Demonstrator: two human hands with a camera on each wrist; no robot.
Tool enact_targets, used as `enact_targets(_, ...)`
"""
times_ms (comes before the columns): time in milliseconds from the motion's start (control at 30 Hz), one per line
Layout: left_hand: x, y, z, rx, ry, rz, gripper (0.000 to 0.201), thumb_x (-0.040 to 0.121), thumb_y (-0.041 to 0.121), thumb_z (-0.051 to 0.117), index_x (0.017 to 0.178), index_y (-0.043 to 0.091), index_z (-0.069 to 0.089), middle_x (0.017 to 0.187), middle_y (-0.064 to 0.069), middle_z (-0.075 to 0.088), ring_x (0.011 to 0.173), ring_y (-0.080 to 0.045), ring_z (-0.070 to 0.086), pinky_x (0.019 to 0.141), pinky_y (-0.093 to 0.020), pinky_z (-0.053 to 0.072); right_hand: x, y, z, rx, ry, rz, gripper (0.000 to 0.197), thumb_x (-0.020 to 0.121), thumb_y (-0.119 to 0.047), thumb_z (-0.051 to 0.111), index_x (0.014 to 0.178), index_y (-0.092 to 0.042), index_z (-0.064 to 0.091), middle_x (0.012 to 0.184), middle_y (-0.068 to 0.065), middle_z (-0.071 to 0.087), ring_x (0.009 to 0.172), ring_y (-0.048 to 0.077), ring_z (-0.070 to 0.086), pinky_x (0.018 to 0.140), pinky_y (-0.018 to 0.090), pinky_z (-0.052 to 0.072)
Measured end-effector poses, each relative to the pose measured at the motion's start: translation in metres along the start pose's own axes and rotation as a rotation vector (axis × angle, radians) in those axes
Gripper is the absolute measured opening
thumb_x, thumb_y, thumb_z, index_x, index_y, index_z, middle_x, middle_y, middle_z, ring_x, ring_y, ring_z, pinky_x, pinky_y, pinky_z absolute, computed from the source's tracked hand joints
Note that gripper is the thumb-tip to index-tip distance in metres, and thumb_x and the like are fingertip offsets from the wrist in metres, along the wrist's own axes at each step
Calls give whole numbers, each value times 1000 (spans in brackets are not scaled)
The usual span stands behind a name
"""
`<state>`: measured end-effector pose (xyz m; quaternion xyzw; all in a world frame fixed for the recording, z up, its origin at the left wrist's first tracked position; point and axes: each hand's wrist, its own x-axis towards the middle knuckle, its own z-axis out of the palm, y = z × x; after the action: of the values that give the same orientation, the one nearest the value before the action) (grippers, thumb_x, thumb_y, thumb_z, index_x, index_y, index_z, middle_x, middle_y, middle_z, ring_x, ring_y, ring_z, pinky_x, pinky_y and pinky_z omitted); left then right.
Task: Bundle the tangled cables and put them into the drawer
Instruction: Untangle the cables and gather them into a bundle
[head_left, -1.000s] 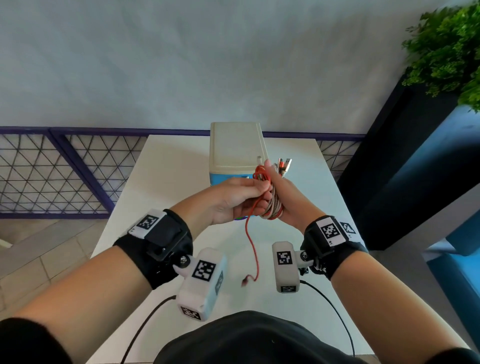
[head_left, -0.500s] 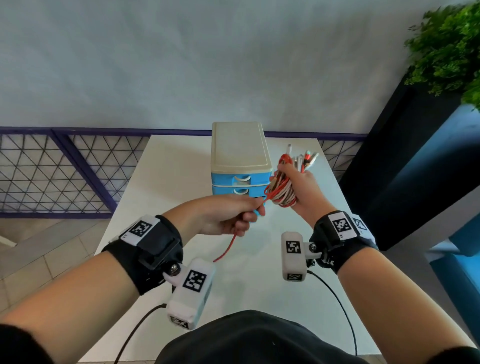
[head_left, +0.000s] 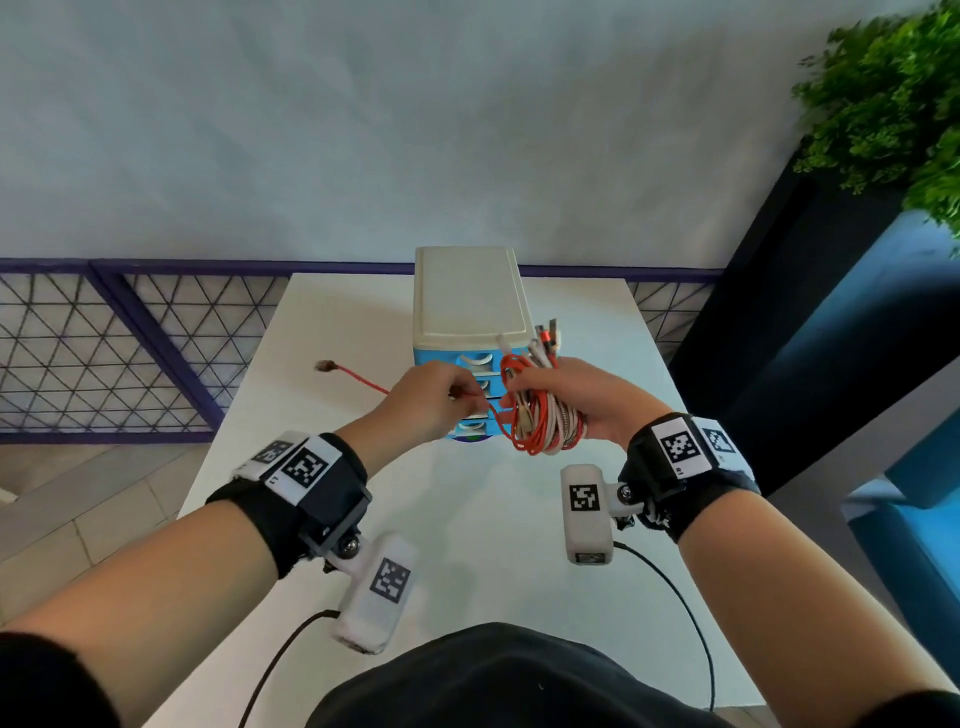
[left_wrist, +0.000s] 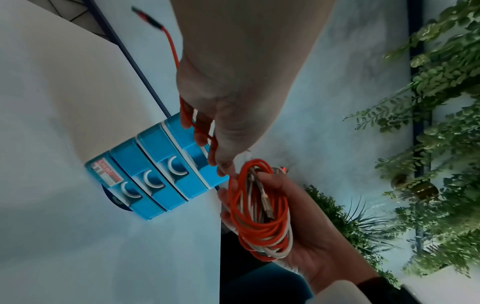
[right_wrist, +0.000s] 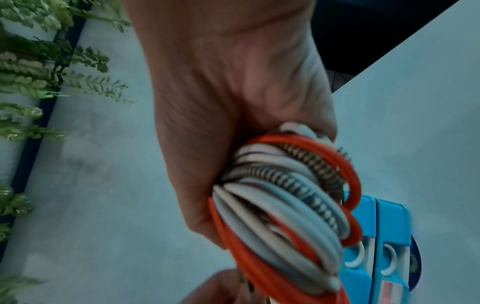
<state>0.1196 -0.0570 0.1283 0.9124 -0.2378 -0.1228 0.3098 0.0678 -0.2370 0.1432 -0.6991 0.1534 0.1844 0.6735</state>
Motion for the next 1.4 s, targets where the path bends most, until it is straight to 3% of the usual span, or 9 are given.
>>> enact_targets(167, 3, 2, 1, 13, 95, 100, 14, 85, 28, 67, 89, 15, 71, 81, 7, 62, 77, -11, 55, 66, -21, 37, 0, 2, 12, 43, -101, 3, 21, 88, -11, 64, 107, -3, 62, 99, 19, 71, 93, 33, 70, 76, 40, 59)
enact_targets(300, 2, -2, -2, -20, 97, 59, 20, 82, 32, 70, 76, 16, 61, 73, 4, 60, 70, -13, 54, 56, -18, 37, -1, 3, 14, 45, -92, -24, 11, 89, -7, 59, 98, -2, 62, 89, 16, 68, 80, 25, 70, 69, 34, 59)
enact_targets(400, 3, 0, -2, -78, -25, -75, 36, 89, 42, 59, 81, 7, 64, 63, 1, 53, 57, -12, 50, 54, -20, 39, 1, 5, 14, 30, -17, -55, 5, 87, -3, 57, 90, -3, 61, 79, 13, 66, 78, 27, 64, 70, 35, 56)
enact_targets(567, -5, -1, -17, -734, -367, -443, 32, 101, 33, 36, 75, 19, 50, 48, 9, 36, 38, -7, 35, 48, -20, 44, 7, 11, 5, -68, 238, -110, 2, 86, -6, 58, 88, -8, 58, 72, 9, 64, 67, 20, 65, 69, 35, 57)
enact_targets(700, -9, -6, -25, -1029, -418, -425, 22, 101, 20, 40, 86, 16, 56, 62, 5, 51, 50, -7, 49, 57, -21, 55, 15, 20, -6, -92, 325, -103, 17, 87, -20, 64, 97, -6, 61, 78, 9, 65, 66, 18, 65, 73, 35, 57)
enact_targets(1000, -7, 28, -14, -1010, -346, -324, 9, 85, 19, 66, 83, 11, 70, 67, 4, 71, 56, -4, 64, 62, -17, 58, 17, 13, 20, 174, -23, -153, 83, 75, -71, 59, 119, -1, 63, 100, 23, 67, 86, 29, 68, 75, 39, 57)
enact_targets(1167, -7, 30, -15, -900, -348, -314, 9, 83, 20, 70, 78, 12, 70, 68, 3, 70, 52, -3, 60, 56, -15, 56, 10, 11, 19, 227, -100, -159, 37, 83, -41, 70, 96, -6, 65, 68, 11, 60, 60, 23, 61, 59, 34, 54)
enact_targets(1267, -10, 26, -10, -857, -307, -340, 13, 87, 26, 65, 82, 15, 67, 68, 5, 66, 46, -3, 54, 47, -15, 49, 13, 10, 17, 211, 155, -211, 8, 88, -12, 63, 83, -7, 59, 64, 9, 59, 53, 20, 60, 53, 31, 53)
enact_targets(1400, -17, 13, -6, -1024, -403, -435, 19, 95, 31, 53, 86, 17, 62, 66, 7, 57, 45, -5, 48, 47, -17, 49, 13, 7, -4, 324, 422, -265, 11, 86, -13, 64, 86, -8, 55, 73, 13, 61, 59, 25, 63, 62, 40, 55)
